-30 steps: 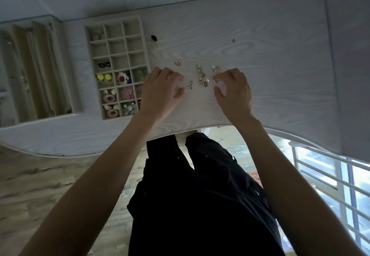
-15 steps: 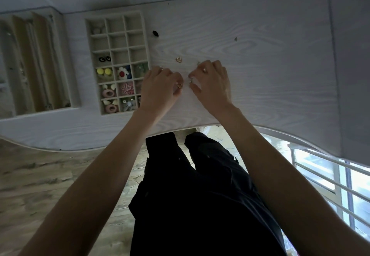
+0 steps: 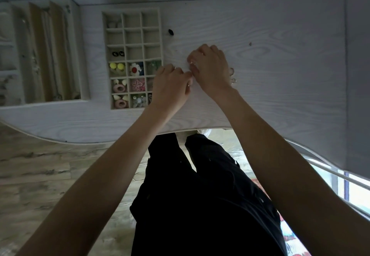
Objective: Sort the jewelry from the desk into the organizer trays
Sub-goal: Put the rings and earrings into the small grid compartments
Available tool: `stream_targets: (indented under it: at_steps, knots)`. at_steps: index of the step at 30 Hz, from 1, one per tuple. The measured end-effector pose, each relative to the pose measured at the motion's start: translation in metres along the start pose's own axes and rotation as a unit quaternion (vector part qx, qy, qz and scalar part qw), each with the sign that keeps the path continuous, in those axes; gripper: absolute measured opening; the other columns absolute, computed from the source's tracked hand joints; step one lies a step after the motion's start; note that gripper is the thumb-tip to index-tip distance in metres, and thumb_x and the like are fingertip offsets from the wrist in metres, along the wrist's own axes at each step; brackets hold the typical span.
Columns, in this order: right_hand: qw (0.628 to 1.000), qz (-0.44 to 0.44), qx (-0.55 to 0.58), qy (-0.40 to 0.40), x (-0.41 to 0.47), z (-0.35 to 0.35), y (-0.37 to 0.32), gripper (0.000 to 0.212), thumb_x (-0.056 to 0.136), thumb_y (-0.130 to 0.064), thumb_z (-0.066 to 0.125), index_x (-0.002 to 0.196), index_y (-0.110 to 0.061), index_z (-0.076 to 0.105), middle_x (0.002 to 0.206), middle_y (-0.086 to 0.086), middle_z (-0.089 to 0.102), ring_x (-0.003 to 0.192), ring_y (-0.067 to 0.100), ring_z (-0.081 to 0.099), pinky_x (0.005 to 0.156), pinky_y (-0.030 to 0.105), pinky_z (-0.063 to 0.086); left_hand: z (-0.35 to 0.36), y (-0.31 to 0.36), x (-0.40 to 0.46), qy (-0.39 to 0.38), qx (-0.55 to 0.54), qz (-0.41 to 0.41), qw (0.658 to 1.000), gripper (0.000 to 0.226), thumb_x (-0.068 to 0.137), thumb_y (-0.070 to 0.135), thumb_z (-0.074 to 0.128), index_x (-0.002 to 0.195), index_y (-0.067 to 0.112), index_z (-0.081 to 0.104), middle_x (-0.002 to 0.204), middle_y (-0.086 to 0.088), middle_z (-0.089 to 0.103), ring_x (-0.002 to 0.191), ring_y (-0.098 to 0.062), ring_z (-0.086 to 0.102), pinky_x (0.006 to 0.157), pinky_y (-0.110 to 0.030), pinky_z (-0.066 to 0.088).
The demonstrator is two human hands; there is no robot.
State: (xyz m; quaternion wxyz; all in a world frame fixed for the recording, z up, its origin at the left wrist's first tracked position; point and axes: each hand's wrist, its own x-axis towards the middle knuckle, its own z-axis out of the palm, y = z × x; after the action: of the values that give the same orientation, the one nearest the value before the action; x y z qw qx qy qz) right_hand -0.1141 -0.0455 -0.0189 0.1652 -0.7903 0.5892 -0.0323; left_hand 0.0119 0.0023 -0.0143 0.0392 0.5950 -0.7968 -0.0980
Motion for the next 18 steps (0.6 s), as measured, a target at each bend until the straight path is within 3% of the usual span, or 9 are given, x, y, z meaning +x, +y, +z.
stream_targets:
  at_steps: [5, 8, 10, 11, 13, 15, 18]
  knots:
    - [1.0, 0.003, 0.015, 0.019, -0.008, 0.005, 0.0, 0.023, 0.088, -0.016, 0.055, 0.11, -0.015, 0.063, 0.112, 0.006, 0.059, 0.103, 0.028, 0.049, 0.085, 0.035, 0.033, -0.002, -0.003, 0.0, -0.007, -0.026, 0.026, 0.999, 0.013, 0.067, 0.014, 0.08, 0.073, 0.02, 0.07, 0.059, -0.001, 0.065, 0.063, -0.024, 0.06, 0.066, -0.031, 0.044]
    - [0.999, 0.001, 0.017, 0.041, -0.011, 0.005, -0.001, 0.026, 0.084, -0.016, 0.06, 0.11, -0.016, 0.063, 0.109, 0.006, 0.06, 0.103, 0.028, 0.05, 0.084, 0.032, 0.032, -0.006, -0.012, -0.001, 0.061, -0.092, 0.015, 0.994, 0.01, 0.07, 0.014, 0.079, 0.074, 0.022, 0.073, 0.06, 0.003, 0.067, 0.059, -0.021, 0.059, 0.066, -0.027, 0.042]
    - [0.995, -0.004, 0.04, 0.09, -0.013, 0.002, -0.007, 0.023, 0.082, -0.015, 0.062, 0.105, -0.015, 0.066, 0.103, 0.005, 0.062, 0.099, 0.027, 0.052, 0.083, 0.029, 0.031, -0.02, -0.022, -0.006, 0.087, -0.18, -0.041, 0.979, 0.005, 0.08, 0.022, 0.073, 0.084, 0.024, 0.074, 0.071, 0.007, 0.07, 0.065, -0.014, 0.061, 0.071, -0.025, 0.045]
    - [0.99, -0.012, 0.066, 0.12, -0.014, -0.001, -0.013, 0.022, 0.08, -0.013, 0.063, 0.102, -0.014, 0.067, 0.099, 0.005, 0.063, 0.095, 0.026, 0.054, 0.081, 0.027, 0.031, -0.027, -0.031, -0.01, 0.104, -0.244, -0.1, 0.959, 0.007, 0.082, 0.026, 0.071, 0.089, 0.025, 0.073, 0.076, 0.011, 0.069, 0.067, -0.006, 0.061, 0.072, -0.022, 0.047]
    - [0.98, -0.047, 0.125, 0.147, -0.009, -0.007, -0.038, 0.022, 0.079, -0.011, 0.064, 0.101, -0.012, 0.068, 0.093, 0.003, 0.066, 0.089, 0.024, 0.057, 0.08, 0.025, 0.033, -0.042, -0.055, -0.018, 0.152, -0.378, -0.225, 0.885, 0.01, 0.083, 0.027, 0.071, 0.093, 0.026, 0.072, 0.078, 0.018, 0.068, 0.069, 0.006, 0.061, 0.072, -0.015, 0.05]
    - [0.98, -0.075, 0.156, 0.101, 0.001, -0.01, -0.069, 0.026, 0.081, -0.014, 0.065, 0.107, -0.013, 0.066, 0.095, 0.003, 0.068, 0.089, 0.023, 0.059, 0.081, 0.03, 0.039, -0.047, -0.078, -0.023, 0.182, -0.46, -0.301, 0.815, 0.008, 0.081, 0.028, 0.073, 0.089, 0.027, 0.072, 0.07, 0.02, 0.069, 0.068, 0.003, 0.065, 0.071, -0.021, 0.054]
    - [0.977, -0.077, 0.196, 0.04, 0.024, -0.003, -0.109, 0.027, 0.084, -0.027, 0.065, 0.11, -0.018, 0.062, 0.098, 0.0, 0.068, 0.092, 0.022, 0.061, 0.083, 0.035, 0.047, -0.047, -0.106, -0.025, 0.194, -0.487, -0.326, 0.787, 0.006, 0.08, 0.026, 0.073, 0.086, 0.024, 0.073, 0.064, 0.022, 0.067, 0.066, 0.002, 0.063, 0.065, -0.02, 0.049]
